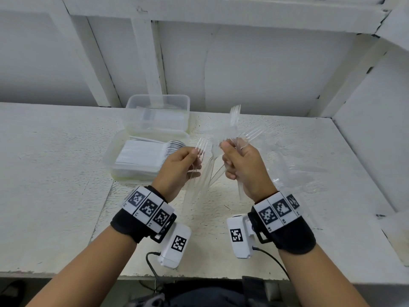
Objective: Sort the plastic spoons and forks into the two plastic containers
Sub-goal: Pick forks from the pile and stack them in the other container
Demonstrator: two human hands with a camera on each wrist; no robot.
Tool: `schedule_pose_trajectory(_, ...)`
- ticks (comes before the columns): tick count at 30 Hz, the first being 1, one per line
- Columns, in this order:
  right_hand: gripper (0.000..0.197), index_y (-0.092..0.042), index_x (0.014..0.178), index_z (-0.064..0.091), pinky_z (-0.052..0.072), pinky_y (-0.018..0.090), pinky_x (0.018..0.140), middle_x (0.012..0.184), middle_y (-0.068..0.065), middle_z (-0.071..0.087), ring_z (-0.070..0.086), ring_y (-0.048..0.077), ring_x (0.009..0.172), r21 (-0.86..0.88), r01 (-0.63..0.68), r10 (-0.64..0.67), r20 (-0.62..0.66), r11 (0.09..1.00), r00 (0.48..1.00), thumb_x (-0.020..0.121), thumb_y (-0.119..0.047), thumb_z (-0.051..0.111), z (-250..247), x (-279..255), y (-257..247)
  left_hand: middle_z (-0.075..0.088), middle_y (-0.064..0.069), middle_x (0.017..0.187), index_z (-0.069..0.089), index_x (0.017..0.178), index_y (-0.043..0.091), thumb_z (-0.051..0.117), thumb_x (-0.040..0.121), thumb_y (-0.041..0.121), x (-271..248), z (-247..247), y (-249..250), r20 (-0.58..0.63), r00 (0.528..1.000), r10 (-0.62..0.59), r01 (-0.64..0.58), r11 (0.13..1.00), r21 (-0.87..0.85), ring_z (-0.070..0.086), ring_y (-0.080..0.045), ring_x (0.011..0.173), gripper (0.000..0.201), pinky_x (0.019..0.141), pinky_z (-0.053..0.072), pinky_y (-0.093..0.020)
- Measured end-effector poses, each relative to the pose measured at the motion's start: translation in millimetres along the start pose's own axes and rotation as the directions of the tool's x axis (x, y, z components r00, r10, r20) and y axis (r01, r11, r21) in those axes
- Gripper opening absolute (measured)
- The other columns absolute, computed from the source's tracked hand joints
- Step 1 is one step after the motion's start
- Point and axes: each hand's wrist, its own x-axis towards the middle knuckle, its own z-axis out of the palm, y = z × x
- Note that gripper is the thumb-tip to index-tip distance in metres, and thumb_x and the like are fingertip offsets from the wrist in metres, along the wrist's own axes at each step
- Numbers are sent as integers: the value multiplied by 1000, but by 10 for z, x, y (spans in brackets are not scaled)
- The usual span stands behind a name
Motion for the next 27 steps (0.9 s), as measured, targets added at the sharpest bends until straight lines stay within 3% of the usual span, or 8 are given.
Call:
schedule_pose_trajectory(7,20,-17,76,49,29,24,45,58,-2,37,31,8,48,-252,32,-80,-182,967,980,95,-24,52,-24,27,84,67,-3,88,58,86,8,39,99,13,-13,30,47,40,999,0,7,984,-181,63,-17,86,23,85,51,-31)
schedule_pose_trajectory(11,27,0,90,54,35,25,51,65,9,46,38,9,55,-381,18,-83,-156,925,984,93,-27,53,129,24,176,64,-6,84,55,108,5,40,99,10,-16,144,3,30,1000,1,3,991,-137,59,-20,80,18,78,53,-28)
schedule_pose_trajectory(13,27,1,84,50,37,19,51,63,7,47,39,2,53,-404,24,-97,-162,914,982,92,-24,54,188,18,174,61,-13,90,52,119,4,40,99,10,-2,179,-34,-13,1000,0,-1,997,-76,56,-25,85,24,82,51,-33)
schedule_pose_trajectory(16,33,5,83,52,41,27,57,65,5,52,45,7,58,-386,19,-90,-167,922,982,92,-27,55,259,4,178,62,-13,99,54,118,6,34,100,10,-7,247,-54,-50,999,19,-21,999,-35,58,-22,87,27,80,51,-33)
schedule_pose_trajectory(19,33,0,75,55,36,19,50,56,-4,48,41,6,50,-414,10,-78,-148,910,986,94,-27,52,304,-24,162,61,-8,86,55,112,5,31,98,5,6,272,-65,-94,995,19,-22,999,-34,56,-16,72,28,60,48,-24)
schedule_pose_trajectory(22,27,-10,72,56,33,21,49,51,-10,49,41,7,49,-384,-28,-19,-118,923,993,94,-26,53,280,-38,119,51,-13,72,55,107,-2,31,94,3,28,236,-59,-94,995,-15,2,990,-138,45,-15,57,28,48,40,-22)
schedule_pose_trajectory(25,6,-20,96,52,31,20,45,56,-9,47,39,5,48,-294,-78,63,-59,953,996,94,-26,52,219,-71,44,38,2,54,57,93,6,33,99,19,19,201,-3,-87,994,-71,47,966,-254,35,-11,52,28,50,31,-22)
schedule_pose_trajectory(27,20,-23,110,37,31,18,43,65,-3,48,38,5,47,-273,-128,126,-23,953,992,94,-21,49,158,-97,0,36,5,54,56,94,11,31,99,41,19,178,29,-55,993,-102,81,952,-296,35,-8,50,40,53,29,-22)
